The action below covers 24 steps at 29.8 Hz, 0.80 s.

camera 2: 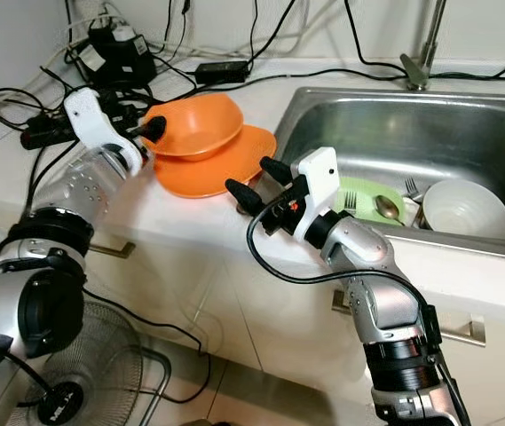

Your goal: Kitchen organization

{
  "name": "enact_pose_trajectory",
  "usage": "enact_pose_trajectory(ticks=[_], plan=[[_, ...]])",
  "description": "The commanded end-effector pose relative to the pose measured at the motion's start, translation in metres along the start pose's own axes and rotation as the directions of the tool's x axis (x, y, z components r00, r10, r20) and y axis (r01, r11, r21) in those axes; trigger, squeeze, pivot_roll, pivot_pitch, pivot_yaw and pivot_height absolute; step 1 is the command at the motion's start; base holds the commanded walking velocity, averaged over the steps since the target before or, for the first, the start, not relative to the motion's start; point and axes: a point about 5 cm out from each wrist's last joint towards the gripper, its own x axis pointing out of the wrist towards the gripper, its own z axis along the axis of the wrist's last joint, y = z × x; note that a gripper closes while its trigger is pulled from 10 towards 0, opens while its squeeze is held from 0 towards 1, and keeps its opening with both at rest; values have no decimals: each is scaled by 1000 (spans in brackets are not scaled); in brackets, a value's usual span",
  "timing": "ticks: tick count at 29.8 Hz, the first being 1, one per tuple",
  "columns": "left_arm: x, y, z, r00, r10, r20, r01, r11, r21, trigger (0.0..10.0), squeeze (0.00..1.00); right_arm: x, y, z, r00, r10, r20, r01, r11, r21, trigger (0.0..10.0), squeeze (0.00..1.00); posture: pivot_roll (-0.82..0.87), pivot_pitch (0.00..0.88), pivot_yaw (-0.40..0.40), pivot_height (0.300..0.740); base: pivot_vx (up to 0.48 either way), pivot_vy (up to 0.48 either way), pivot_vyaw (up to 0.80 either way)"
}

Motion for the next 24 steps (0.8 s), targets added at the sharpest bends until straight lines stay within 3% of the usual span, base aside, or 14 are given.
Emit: enact_pose_trajectory(ticks=[1,12,13,14,15,24], plan=[[0,4,1,1000,16,-5,-16,999,-50,10000,0,1,7,4,1000,22,11,-22,1000,-2,10000,0,-123,45,191,740,0,0,0],[1,5,-1,995,66,-73,-79,978,-195,10000,0,-3,11,7,1000,19,8,-19,1000,-8,10000,0,-136,44,202,740,0,0,0],[1,5,-2,994,66,-87,-86,967,-240,7765,0,-3,11,7,1000,17,8,-17,1000,-9,10000,0,-137,44,202,740,0,0,0],[1,4,-4,993,67,-97,-91,958,-273,7765,0,-3,11,7,1000,16,7,-16,1000,-9,10000,0,-137,43,202,740,0,0,0],[1,4,-4,993,61,-102,-87,956,-282,0,0,-3,11,7,1000,15,7,-15,1000,-10,10000,0,-137,43,203,740,0,0,0],[1,4,-9,989,49,-140,-90,949,-301,0,0,-3,11,8,1000,10,5,-10,1000,-9,10000,0,-138,44,206,740,0,0,0]])
